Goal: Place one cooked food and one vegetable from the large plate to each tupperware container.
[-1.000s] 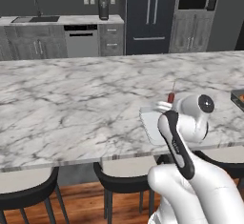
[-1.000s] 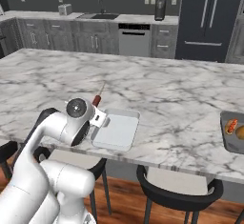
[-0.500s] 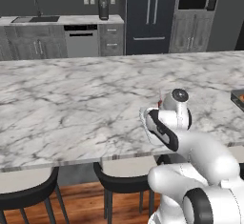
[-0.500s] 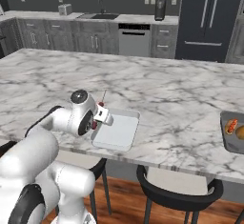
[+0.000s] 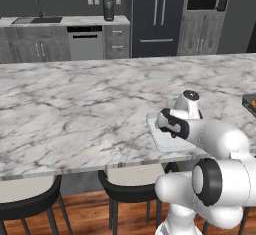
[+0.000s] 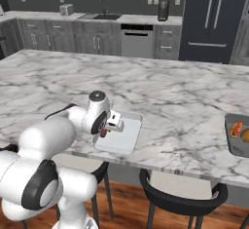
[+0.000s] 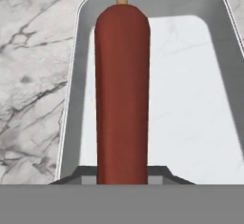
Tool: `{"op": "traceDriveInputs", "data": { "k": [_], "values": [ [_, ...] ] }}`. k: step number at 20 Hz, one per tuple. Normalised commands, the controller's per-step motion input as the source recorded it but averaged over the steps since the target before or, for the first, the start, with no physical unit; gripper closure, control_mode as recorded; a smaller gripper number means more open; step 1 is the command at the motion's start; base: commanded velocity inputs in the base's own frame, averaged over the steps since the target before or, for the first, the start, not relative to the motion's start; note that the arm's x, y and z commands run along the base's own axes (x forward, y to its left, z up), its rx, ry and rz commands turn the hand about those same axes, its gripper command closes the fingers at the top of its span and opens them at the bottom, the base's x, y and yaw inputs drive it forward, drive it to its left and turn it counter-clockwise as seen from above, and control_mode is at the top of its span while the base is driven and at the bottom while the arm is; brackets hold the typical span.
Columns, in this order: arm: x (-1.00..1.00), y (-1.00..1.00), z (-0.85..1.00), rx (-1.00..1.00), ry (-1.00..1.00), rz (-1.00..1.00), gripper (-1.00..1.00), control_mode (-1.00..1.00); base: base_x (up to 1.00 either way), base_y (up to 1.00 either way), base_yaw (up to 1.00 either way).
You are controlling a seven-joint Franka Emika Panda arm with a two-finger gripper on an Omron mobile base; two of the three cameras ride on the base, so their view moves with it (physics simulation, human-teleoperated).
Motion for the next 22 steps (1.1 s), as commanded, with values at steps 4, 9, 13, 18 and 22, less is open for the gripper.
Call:
{"op": "traceDriveInputs", "data": {
  "k": [4, 9, 13, 18, 22],
  "values": [
    [0.05, 0.04, -0.46, 0.0, 0.0, 0.0, 1.0, -1.0, 0.0, 0.0, 0.0],
    [0.26, 0.11, -0.51, 0.0, 0.0, 0.0, 1.0, -1.0, 0.0, 0.0, 0.0],
    [0.42, 0.0, -0.4, 0.0, 0.0, 0.0, 1.0, -1.0, 0.0, 0.0, 0.0],
    [0.31, 0.0, -0.27, 0.0, 0.03, 0.0, 1.0, -1.0, 0.0, 0.0, 0.0],
    [0.14, 0.0, -0.25, 0.0, 0.03, 0.0, 1.0, -1.0, 0.0, 0.0, 0.0]
  ]
}}
